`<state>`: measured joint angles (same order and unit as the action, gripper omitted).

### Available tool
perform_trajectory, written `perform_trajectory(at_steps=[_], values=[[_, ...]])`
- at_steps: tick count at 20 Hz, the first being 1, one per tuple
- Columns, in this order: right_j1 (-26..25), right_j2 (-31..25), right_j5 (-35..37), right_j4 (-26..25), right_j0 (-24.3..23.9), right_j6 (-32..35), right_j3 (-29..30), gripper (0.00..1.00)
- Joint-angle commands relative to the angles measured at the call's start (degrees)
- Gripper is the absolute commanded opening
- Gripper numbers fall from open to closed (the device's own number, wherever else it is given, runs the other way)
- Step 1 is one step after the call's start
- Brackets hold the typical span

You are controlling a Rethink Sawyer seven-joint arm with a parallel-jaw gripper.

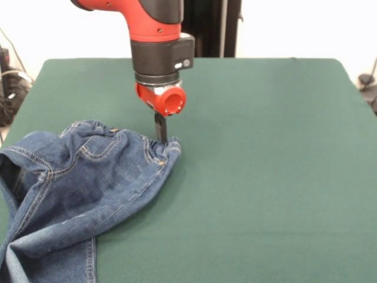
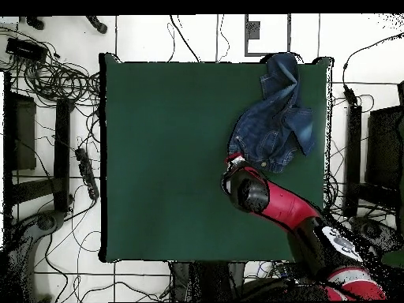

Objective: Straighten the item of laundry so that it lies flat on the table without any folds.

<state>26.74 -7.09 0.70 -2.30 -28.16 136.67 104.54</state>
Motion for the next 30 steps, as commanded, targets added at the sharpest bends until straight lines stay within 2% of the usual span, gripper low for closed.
perform_trajectory(at_steps=[1, 13, 14, 17, 22, 30], values=[[-1.4, -5.2, -1.3, -1.7, 1.6, 3.1, -2.9, 0.0], [0.2, -4.2, 0.3, -1.0, 2.0, 3.2, -2.5, 0.0], [0.2, -4.4, 0.3, -1.1, 1.7, 3.2, -2.4, 1.0], [0.7, -4.9, 0.6, -1.1, 1.3, 2.8, -3.0, 1.0], [0.8, -4.6, 5.3, -0.9, 0.9, -0.2, -7.4, 1.0], [-7.3, -12.5, 7.4, -2.3, -3.3, -4.8, -16.5, 1.0]])
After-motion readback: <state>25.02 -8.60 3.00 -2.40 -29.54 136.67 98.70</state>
